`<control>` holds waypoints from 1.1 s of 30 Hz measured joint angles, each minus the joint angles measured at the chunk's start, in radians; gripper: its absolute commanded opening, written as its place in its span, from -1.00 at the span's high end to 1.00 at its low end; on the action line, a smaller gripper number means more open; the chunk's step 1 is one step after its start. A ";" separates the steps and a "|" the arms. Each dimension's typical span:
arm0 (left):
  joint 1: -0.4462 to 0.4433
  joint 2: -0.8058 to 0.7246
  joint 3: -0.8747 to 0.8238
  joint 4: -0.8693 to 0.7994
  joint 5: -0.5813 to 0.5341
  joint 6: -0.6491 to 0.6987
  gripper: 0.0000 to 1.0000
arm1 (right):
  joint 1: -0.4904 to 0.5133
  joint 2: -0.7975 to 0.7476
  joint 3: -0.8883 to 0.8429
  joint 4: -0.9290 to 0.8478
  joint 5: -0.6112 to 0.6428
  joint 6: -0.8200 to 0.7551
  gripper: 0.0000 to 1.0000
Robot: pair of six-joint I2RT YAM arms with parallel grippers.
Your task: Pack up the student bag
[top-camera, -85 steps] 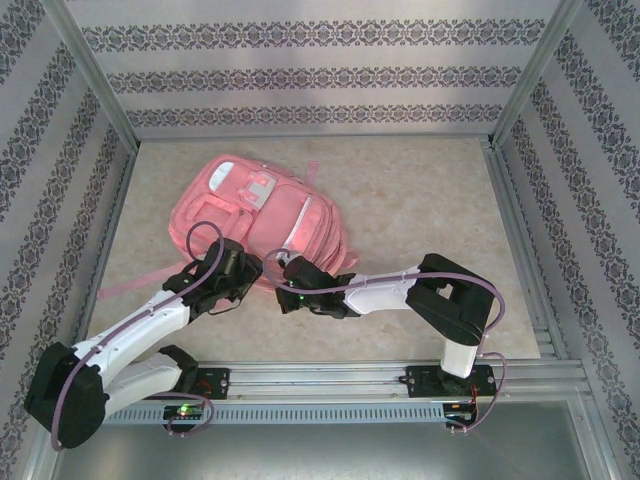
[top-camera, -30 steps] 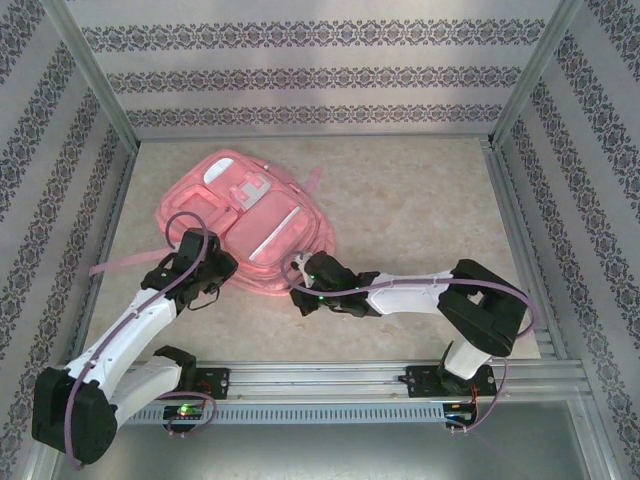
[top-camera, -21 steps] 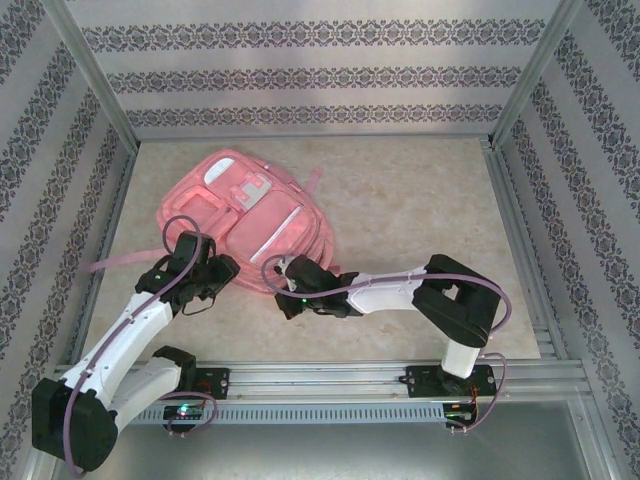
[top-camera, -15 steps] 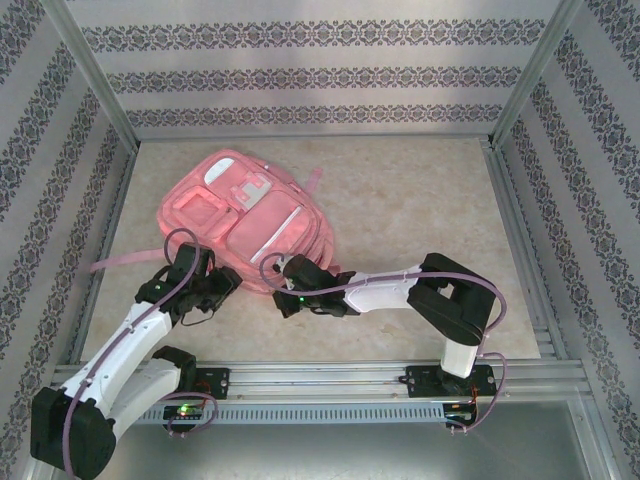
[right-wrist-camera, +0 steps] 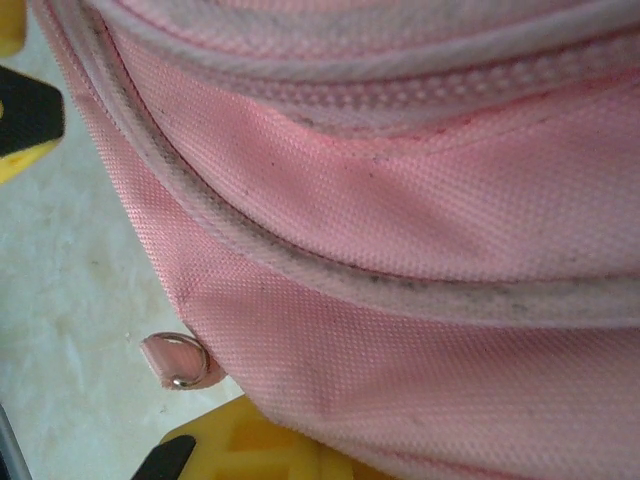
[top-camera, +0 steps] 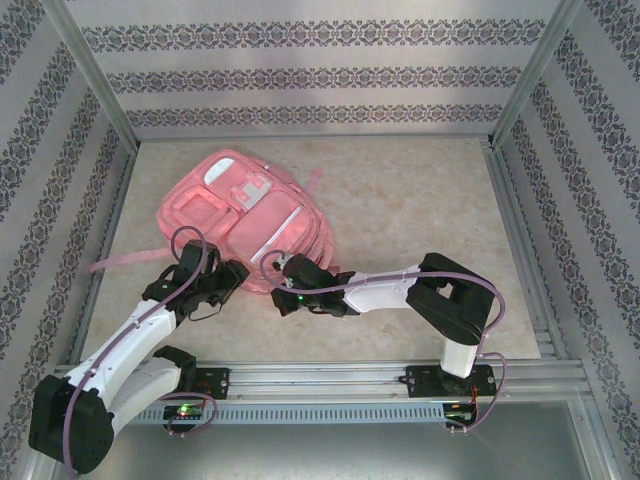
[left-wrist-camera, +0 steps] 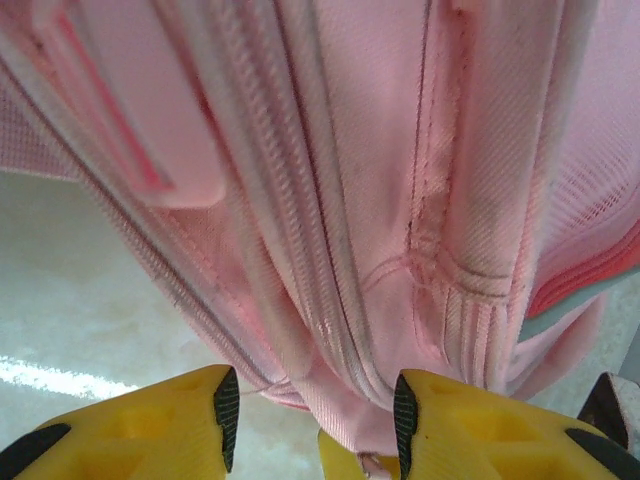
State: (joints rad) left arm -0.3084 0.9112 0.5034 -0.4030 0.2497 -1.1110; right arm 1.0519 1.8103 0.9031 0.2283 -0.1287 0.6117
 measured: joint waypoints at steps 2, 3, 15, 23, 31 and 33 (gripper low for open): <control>0.000 0.032 0.000 0.023 -0.009 0.007 0.13 | 0.000 0.000 0.000 0.002 0.000 0.009 1.00; 0.000 0.056 0.000 0.037 -0.015 0.011 0.17 | 0.000 0.000 -0.001 0.005 0.000 0.012 1.00; -0.026 0.315 0.114 0.113 -0.047 0.127 1.00 | -0.026 -0.044 -0.089 0.063 0.020 0.034 1.00; -0.194 0.579 0.367 0.093 -0.103 0.229 1.00 | -0.074 -0.136 -0.196 0.068 0.125 0.038 1.00; -0.327 0.698 0.496 0.071 -0.108 0.292 1.00 | -0.081 -0.216 -0.290 0.066 0.169 0.041 1.00; -0.339 0.693 0.496 0.071 -0.101 0.297 1.00 | -0.080 -0.230 -0.303 0.062 0.163 0.041 1.00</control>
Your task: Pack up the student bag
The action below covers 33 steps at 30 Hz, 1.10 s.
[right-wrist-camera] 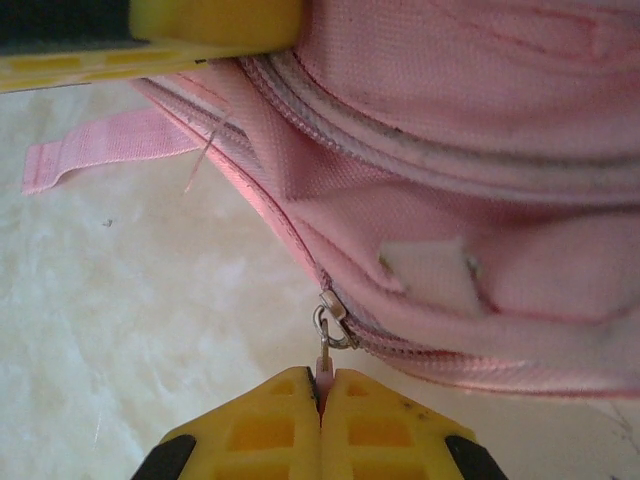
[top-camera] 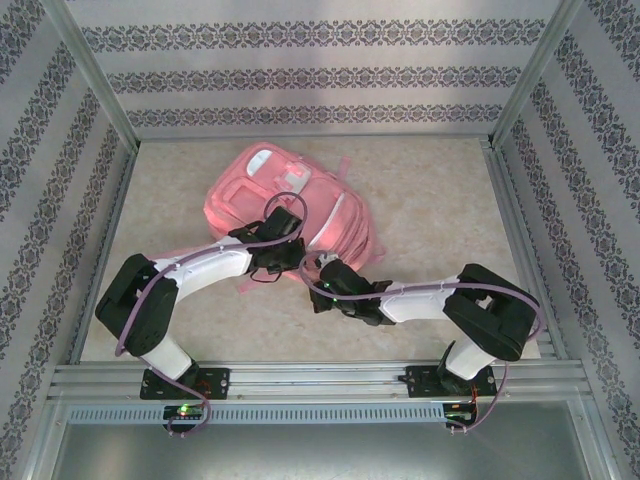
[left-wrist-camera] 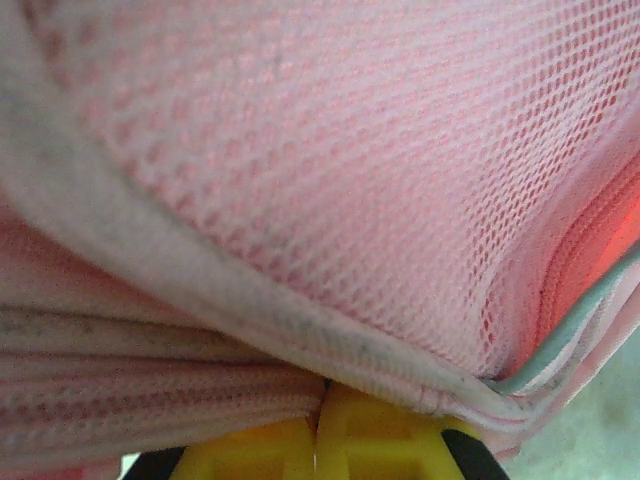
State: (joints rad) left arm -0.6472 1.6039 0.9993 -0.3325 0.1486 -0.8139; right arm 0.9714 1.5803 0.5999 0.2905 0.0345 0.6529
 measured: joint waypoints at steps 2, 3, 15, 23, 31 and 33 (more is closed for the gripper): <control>-0.005 -0.024 -0.018 0.007 0.008 0.002 1.00 | 0.001 -0.017 -0.013 -0.002 -0.007 0.000 1.00; -0.006 -0.055 -0.040 0.011 0.007 0.003 1.00 | 0.002 -0.027 -0.018 -0.002 -0.013 0.000 1.00; 0.048 -0.270 -0.203 0.000 0.013 0.002 1.00 | 0.035 -0.113 -0.031 -0.071 -0.063 -0.018 1.00; 0.108 -0.283 -0.238 0.003 0.049 -0.005 1.00 | 0.035 -0.169 -0.037 -0.156 -0.073 -0.039 1.00; 0.126 -0.288 -0.238 0.000 0.075 -0.004 1.00 | -0.006 -0.243 -0.063 -0.217 -0.069 -0.070 1.00; 0.133 -0.291 -0.238 -0.004 0.084 0.000 1.00 | -0.021 -0.256 -0.066 -0.231 -0.069 -0.082 1.00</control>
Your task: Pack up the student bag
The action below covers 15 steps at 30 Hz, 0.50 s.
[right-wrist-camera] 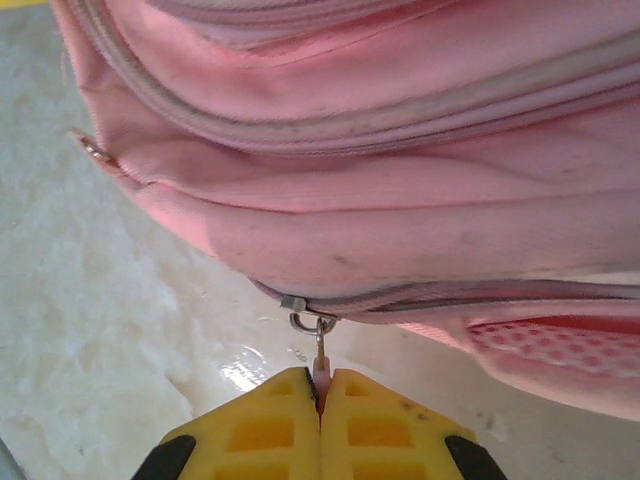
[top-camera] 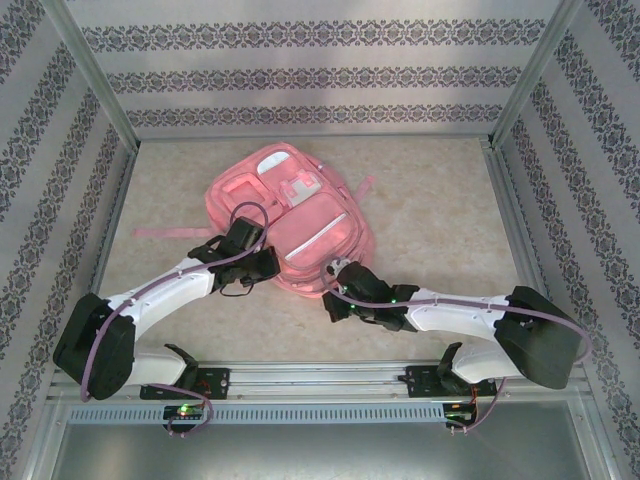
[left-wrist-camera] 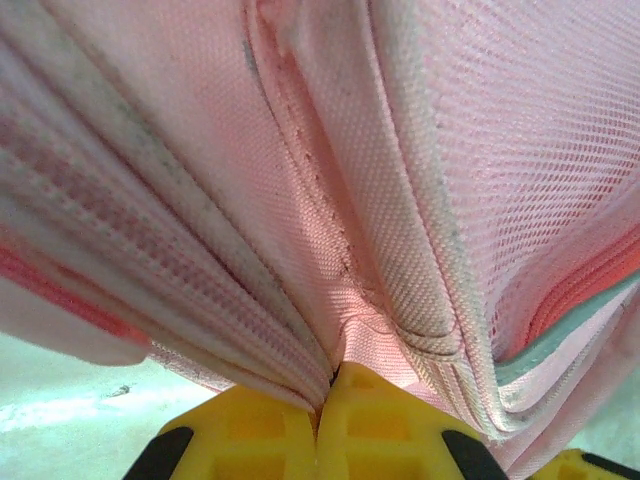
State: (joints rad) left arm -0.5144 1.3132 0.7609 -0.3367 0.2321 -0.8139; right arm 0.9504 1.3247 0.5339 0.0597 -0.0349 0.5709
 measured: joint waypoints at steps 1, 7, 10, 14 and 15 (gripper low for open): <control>0.006 -0.002 0.000 -0.005 0.002 0.003 1.00 | -0.006 0.000 0.000 -0.003 0.000 -0.006 1.00; 0.072 -0.029 -0.001 -0.048 0.022 0.006 0.93 | -0.008 0.060 0.035 0.025 -0.034 -0.040 1.00; 0.107 -0.052 -0.011 -0.061 0.031 -0.009 0.41 | -0.008 0.135 0.078 0.063 -0.062 -0.038 1.00; 0.131 -0.105 -0.025 -0.118 0.021 -0.057 -0.15 | -0.013 0.242 0.128 0.117 -0.084 -0.008 1.00; 0.134 -0.131 -0.038 -0.128 0.019 -0.077 -0.20 | -0.013 0.261 0.138 0.130 -0.087 0.003 1.00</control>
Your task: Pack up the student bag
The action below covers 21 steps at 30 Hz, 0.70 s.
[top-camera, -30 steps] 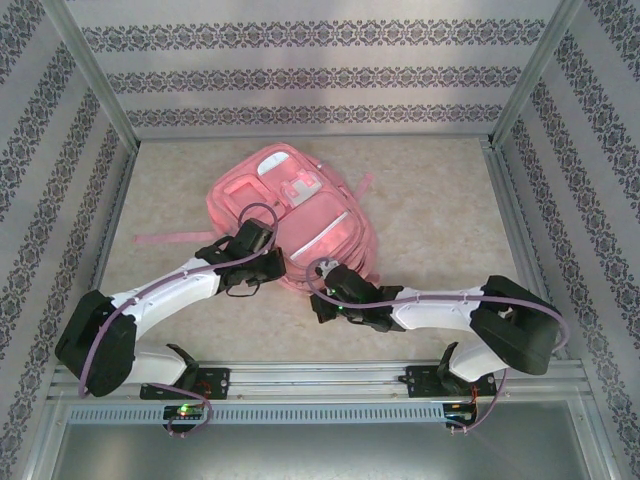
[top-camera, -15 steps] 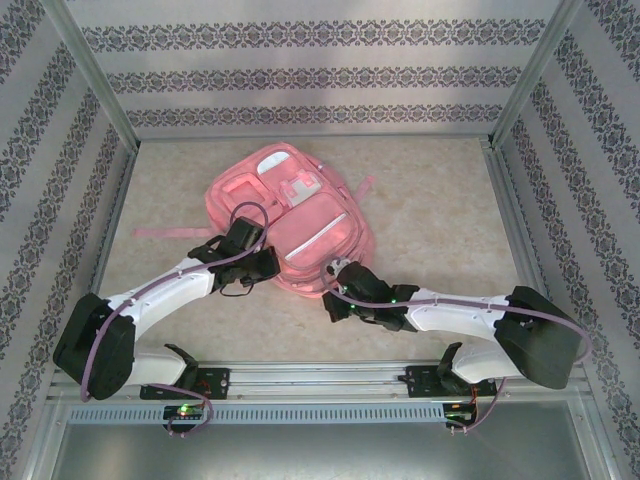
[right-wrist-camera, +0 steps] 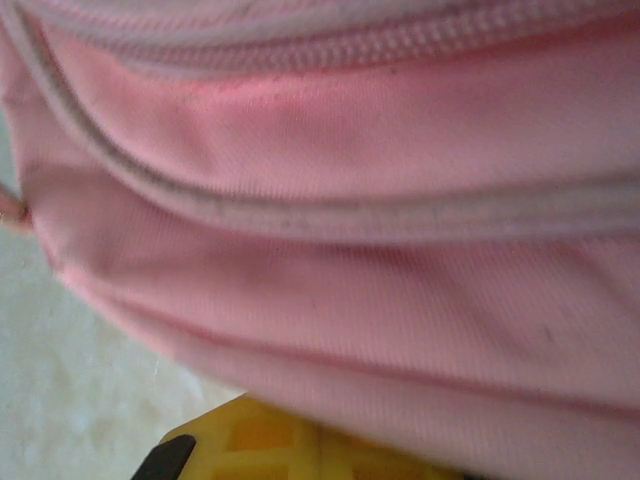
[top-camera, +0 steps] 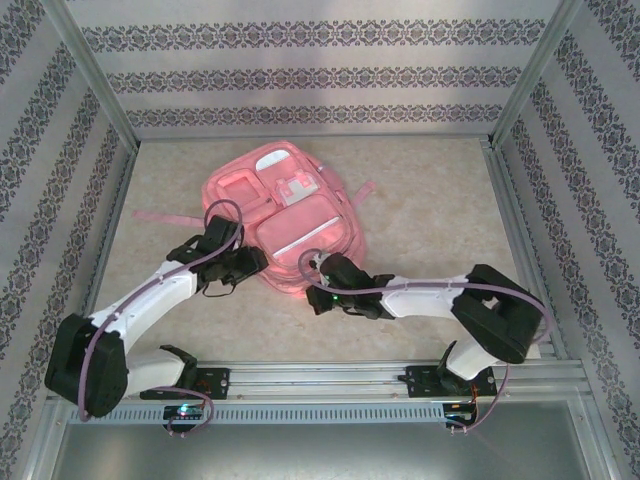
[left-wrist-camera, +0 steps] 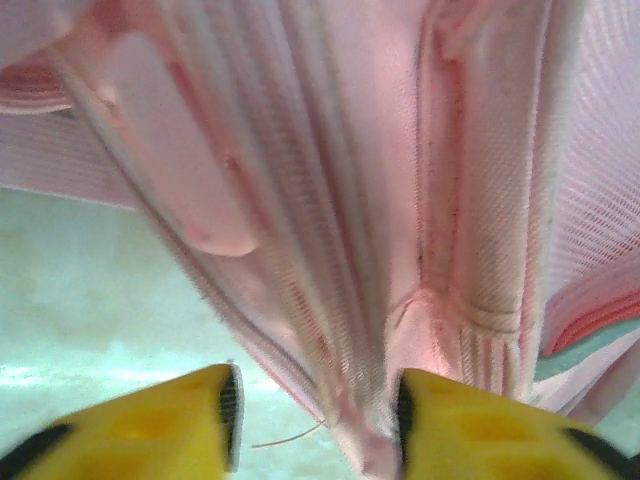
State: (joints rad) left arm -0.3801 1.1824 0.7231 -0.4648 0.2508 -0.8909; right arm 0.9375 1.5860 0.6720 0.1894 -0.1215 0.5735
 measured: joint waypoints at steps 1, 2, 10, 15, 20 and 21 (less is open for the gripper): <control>0.002 -0.031 -0.016 -0.006 0.000 -0.020 -0.32 | 0.000 0.018 0.008 0.013 -0.002 0.010 1.00; 0.002 -0.070 -0.038 -0.008 0.000 -0.049 -0.38 | 0.000 0.035 0.016 0.030 -0.004 0.025 1.00; -0.023 -0.209 -0.140 0.002 0.021 -0.258 -0.40 | 0.016 0.135 0.075 0.124 -0.023 0.102 1.00; -0.092 -0.193 -0.163 0.060 0.018 -0.346 -0.27 | 0.016 0.153 0.079 0.161 -0.027 0.134 1.00; -0.124 -0.118 -0.173 0.127 0.000 -0.395 -0.05 | 0.016 0.161 0.079 0.177 -0.027 0.151 1.00; -0.127 -0.105 -0.174 0.140 -0.001 -0.400 0.00 | 0.016 0.162 0.079 0.180 -0.028 0.154 1.00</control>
State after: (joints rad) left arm -0.5076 1.0771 0.5495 -0.3244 0.2497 -1.2911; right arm 0.9539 1.7477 0.7513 0.3695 -0.1493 0.7280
